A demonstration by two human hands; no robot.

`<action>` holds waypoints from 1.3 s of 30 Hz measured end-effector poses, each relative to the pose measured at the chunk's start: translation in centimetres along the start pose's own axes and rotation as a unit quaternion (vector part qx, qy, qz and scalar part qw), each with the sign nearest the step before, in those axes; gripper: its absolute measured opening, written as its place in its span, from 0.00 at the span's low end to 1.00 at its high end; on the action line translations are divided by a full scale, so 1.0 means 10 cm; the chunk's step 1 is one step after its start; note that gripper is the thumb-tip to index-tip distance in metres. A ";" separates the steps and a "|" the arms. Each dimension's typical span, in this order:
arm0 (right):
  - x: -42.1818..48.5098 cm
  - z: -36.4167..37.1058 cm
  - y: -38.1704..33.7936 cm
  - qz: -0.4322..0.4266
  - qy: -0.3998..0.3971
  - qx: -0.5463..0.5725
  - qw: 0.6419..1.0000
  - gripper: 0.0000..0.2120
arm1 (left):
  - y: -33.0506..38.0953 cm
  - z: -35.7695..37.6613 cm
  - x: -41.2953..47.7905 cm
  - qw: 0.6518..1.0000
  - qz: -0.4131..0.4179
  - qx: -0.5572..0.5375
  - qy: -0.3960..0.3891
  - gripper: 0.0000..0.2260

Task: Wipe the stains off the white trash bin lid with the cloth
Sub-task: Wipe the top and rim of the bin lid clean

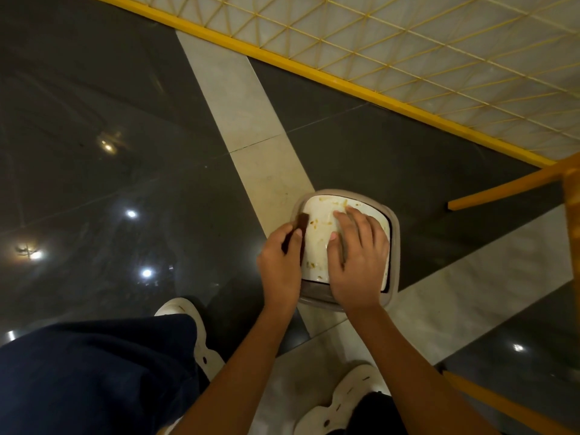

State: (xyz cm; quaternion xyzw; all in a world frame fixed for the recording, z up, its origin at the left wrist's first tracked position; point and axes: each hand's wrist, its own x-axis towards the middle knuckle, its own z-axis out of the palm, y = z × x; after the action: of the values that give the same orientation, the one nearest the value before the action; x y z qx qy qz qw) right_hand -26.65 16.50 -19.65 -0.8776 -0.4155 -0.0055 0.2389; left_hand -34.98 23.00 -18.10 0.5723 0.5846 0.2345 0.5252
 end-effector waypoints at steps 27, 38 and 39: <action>-0.01 -0.01 -0.01 -0.003 0.003 0.004 1.000 0.20 | 0.03 0.09 0.24 1.000 0.007 0.015 -0.005 0.12; 0.00 0.01 0.00 -0.003 -0.005 -0.004 1.000 0.20 | 0.13 0.10 0.41 1.000 0.006 0.020 -0.023 0.11; 0.00 0.01 0.00 -0.001 -0.005 -0.005 1.000 0.20 | 0.12 0.09 0.41 1.000 0.004 0.021 -0.023 0.10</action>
State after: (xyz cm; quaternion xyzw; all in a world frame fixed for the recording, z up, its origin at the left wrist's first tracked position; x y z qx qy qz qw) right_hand -26.70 16.57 -19.72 -0.8783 -0.4177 -0.0036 0.2325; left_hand -32.82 26.75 -18.77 0.5905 0.5749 0.2112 0.5255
